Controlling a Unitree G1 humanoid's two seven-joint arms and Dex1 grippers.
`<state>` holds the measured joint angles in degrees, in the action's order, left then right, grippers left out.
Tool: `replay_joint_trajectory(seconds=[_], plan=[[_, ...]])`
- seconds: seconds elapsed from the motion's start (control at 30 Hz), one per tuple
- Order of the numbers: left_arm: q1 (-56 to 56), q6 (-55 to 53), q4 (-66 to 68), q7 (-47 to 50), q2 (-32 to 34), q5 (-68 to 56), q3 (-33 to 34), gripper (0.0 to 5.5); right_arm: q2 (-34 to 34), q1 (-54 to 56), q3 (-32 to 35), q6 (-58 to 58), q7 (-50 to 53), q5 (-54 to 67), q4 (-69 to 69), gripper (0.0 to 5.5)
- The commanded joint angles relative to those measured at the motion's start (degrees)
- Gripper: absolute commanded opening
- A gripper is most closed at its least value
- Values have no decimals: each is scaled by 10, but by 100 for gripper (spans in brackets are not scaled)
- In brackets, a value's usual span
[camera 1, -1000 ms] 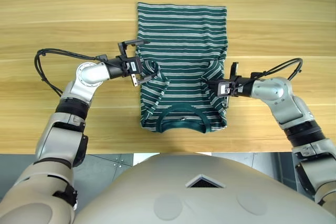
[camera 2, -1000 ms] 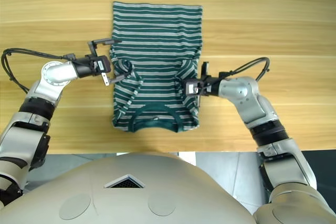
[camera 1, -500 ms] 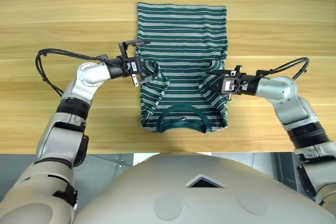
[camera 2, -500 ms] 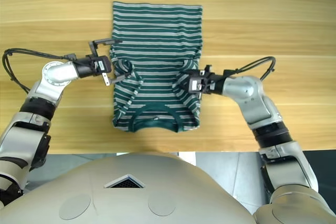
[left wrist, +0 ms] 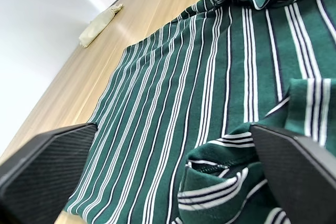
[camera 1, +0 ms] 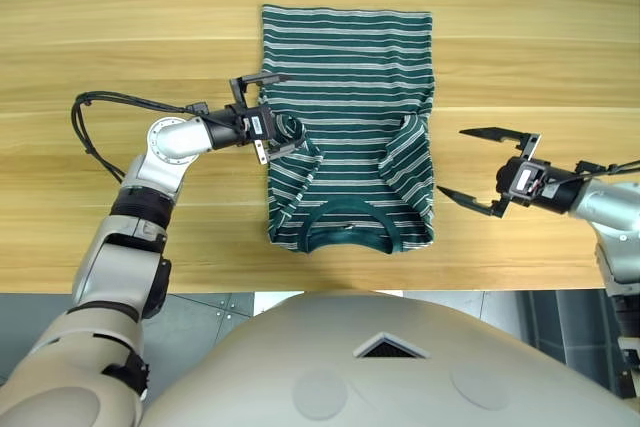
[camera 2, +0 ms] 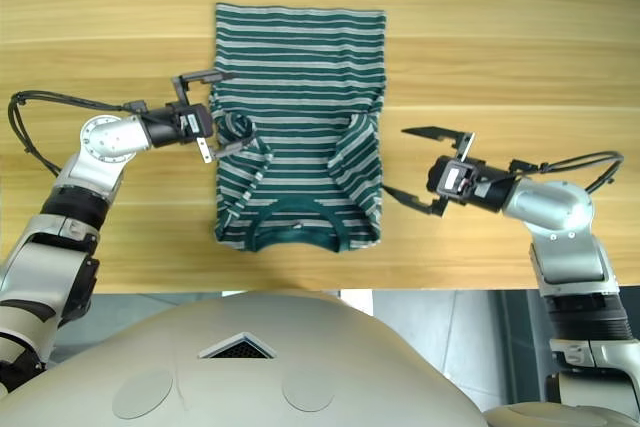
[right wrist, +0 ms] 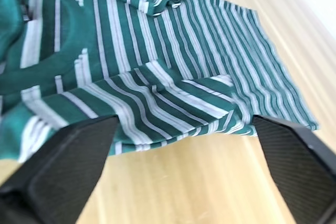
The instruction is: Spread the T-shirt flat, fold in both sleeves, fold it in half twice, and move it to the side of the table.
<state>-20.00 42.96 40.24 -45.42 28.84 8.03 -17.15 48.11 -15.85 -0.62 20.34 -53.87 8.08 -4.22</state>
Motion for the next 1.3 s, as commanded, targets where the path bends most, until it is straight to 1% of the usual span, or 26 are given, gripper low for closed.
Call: replay_joint_trajectory(seconds=[0.03, 0.2, 0.43, 0.57, 0.6, 0.7, 0.77, 0.83, 0.93, 1.03, 1.1, 1.2, 1.3], plan=[[-4, -5, 2, 1, 1, 1, 2, 540, -27, -8, -24, 11, -3, 0, 6, 538], [-9, -5, 7, 2, 0, 3, 2, 540, -54, 5, -54, 6, -2, -10, 21, 538], [-13, -2, 11, 2, 0, 3, 2, 540, -68, 17, -103, 1, -9, -39, 51, 538], [-8, 3, -1, -10, -1, -13, 5, 540, -69, 21, -118, 2, -14, -45, 66, 538], [-5, 3, -12, -21, 0, -30, 9, 540, -68, 20, -119, 3, -16, -44, 65, 538], [17, -13, -93, -86, 17, -147, 35, 540, -55, 5, -98, 12, -35, 7, 18, 538], [35, -40, -158, -129, 34, -222, 54, 540, -47, -3, -68, 19, -47, 57, -16, 538], [54, -54, -196, -158, 56, -251, 65, 540, -39, -5, -33, 22, -48, 86, -27, 538], [97, -46, -218, -188, 103, -235, 73, 540, -14, -11, 23, 23, -34, 73, -10, 538], [154, -29, -218, -209, 163, -185, 70, 540, 19, -35, 59, 22, -16, 18, 28, 538], [187, -21, -219, -202, 194, -145, 75, 540, 33, -47, 67, 19, -12, -8, 43, 538], [258, -1, -241, -201, 244, -122, 88, 540, 46, -72, 59, 18, -20, -31, 33, 538], [307, 12, -282, -201, 270, -129, 95, 540, 44, -84, 31, 20, -35, -43, 16, 538]])
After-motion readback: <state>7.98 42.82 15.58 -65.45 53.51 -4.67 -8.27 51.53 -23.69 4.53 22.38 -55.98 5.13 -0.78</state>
